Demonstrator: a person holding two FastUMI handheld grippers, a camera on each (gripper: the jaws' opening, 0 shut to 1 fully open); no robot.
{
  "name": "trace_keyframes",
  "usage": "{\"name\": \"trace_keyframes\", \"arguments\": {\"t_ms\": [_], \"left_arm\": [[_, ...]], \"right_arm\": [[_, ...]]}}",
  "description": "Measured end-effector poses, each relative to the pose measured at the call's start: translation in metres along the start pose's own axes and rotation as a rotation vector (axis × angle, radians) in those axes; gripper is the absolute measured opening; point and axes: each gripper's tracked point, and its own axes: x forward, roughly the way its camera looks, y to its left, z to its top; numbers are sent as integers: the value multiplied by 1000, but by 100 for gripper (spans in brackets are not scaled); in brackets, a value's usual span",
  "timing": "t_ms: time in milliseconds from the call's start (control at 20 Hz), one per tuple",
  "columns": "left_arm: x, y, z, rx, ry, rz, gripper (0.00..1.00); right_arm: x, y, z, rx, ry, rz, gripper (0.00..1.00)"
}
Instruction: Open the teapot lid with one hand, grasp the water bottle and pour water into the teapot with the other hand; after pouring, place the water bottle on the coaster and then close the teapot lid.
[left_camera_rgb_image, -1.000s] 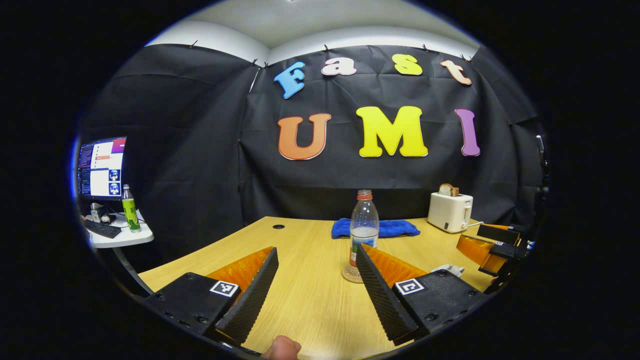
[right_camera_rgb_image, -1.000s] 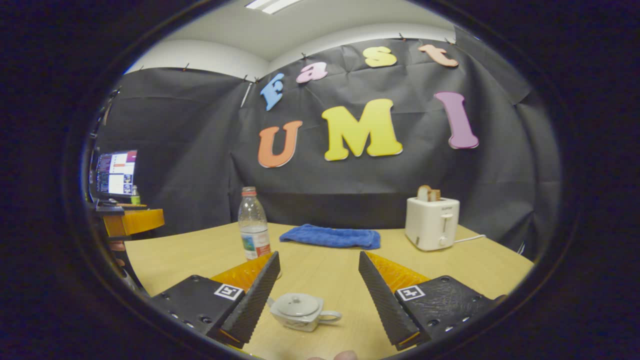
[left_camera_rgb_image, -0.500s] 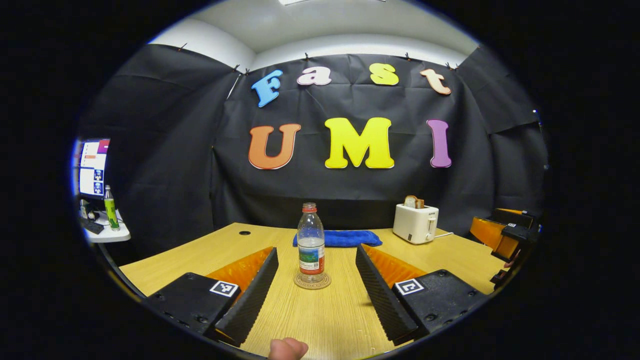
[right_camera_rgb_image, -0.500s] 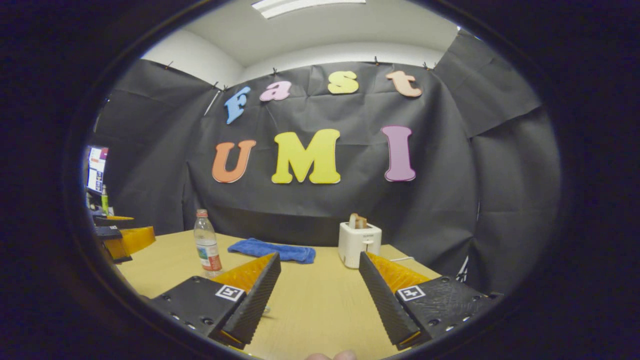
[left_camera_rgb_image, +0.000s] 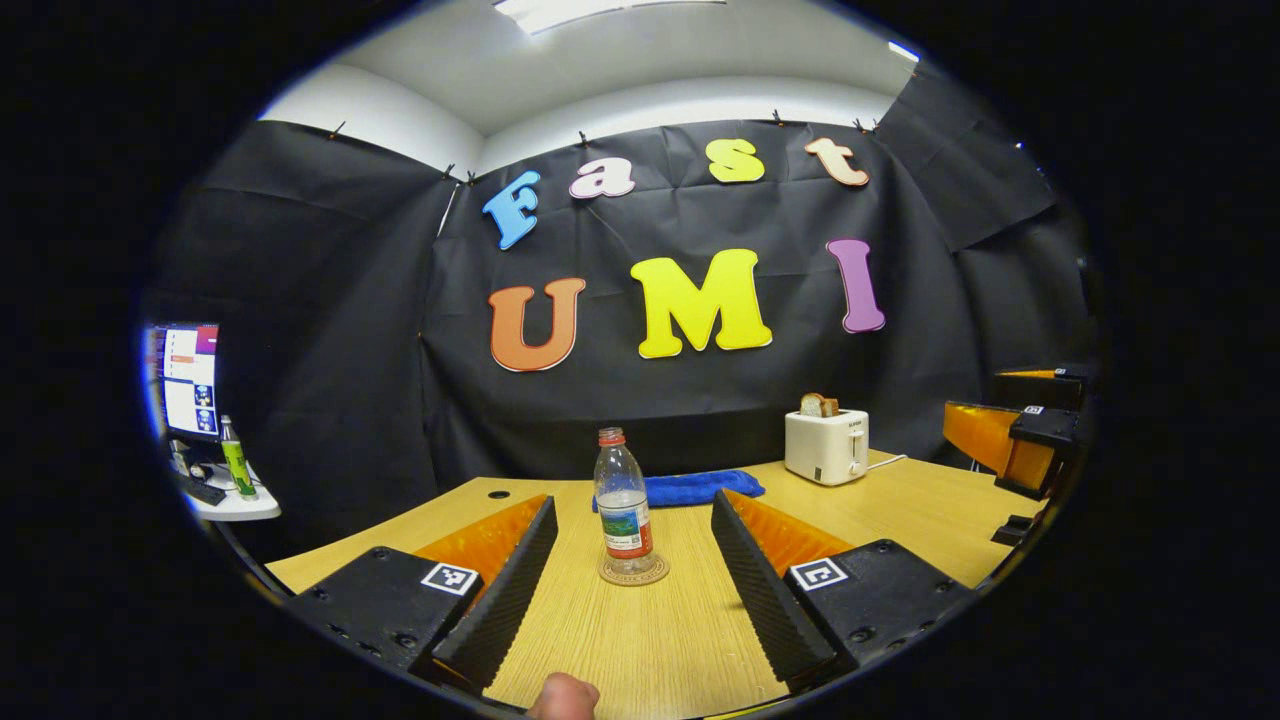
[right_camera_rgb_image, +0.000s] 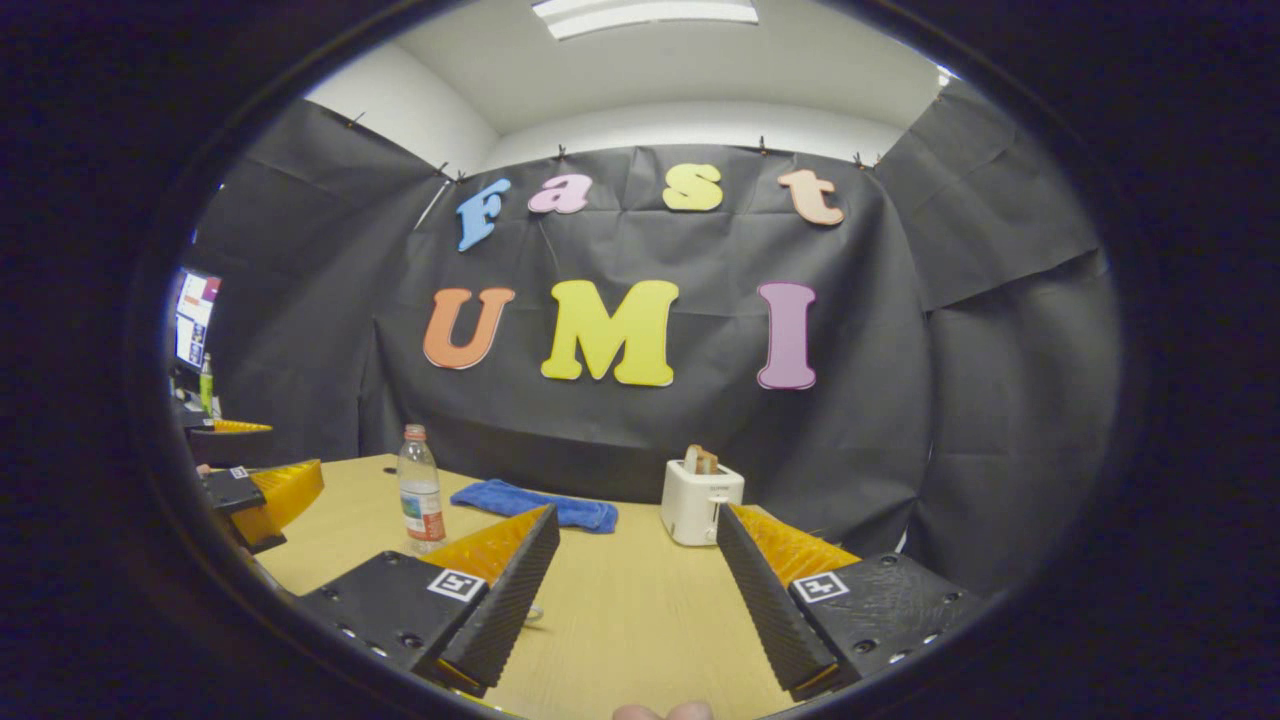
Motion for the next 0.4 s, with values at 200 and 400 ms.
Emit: {"name": "trace_keyframes", "arguments": {"t_ms": [200,400], "left_arm": [[-5,-2,7,20,-20,-12,97],[-5,3,4,7,-10,-12,97]], "right_arm": [[-5,15,-4,-7,8,15,95],[-8,22,4,-16,-8,10,94]]}}
